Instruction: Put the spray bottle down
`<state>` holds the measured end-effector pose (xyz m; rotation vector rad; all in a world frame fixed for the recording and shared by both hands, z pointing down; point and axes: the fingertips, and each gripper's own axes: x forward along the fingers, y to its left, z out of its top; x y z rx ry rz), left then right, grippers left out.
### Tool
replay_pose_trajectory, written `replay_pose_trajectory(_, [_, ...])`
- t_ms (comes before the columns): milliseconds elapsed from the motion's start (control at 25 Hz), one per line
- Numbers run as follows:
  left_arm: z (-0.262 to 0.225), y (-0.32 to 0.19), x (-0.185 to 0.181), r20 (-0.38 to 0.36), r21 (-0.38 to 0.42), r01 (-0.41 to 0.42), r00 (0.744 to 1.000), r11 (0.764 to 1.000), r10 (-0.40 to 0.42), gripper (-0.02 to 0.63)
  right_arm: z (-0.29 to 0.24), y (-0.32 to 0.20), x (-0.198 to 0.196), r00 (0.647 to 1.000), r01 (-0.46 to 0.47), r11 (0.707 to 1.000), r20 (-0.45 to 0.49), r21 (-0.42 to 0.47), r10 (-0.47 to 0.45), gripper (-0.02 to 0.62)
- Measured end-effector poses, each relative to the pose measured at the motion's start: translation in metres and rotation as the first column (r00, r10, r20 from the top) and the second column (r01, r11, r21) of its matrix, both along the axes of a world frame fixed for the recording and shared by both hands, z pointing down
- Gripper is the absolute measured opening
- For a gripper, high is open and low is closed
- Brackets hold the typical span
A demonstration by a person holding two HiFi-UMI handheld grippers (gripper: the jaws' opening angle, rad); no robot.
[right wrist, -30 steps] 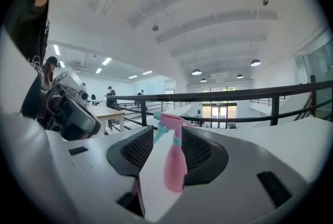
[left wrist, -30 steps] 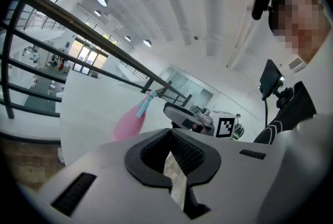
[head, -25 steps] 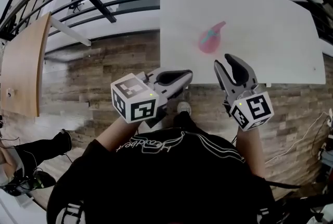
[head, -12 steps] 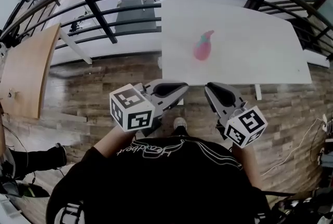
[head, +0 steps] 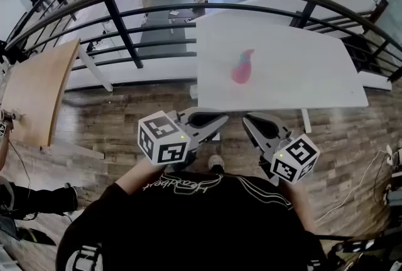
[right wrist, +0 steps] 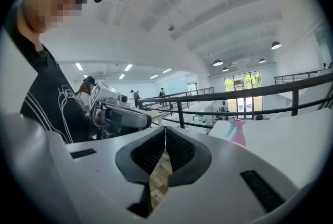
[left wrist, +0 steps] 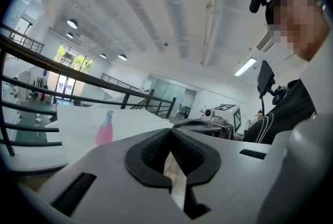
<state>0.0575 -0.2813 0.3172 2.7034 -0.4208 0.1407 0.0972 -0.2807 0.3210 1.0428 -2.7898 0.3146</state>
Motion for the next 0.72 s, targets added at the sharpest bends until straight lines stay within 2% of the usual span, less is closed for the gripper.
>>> replay_pose_trajectory(720, [-0.011,0.015,0.002,-0.016,0.025,-0.048,0.999,0.999,0.048,0.008,-0.009,0.015,-0.008,1.0,0.0,1.0,-0.005,0.025,0.0,0.016])
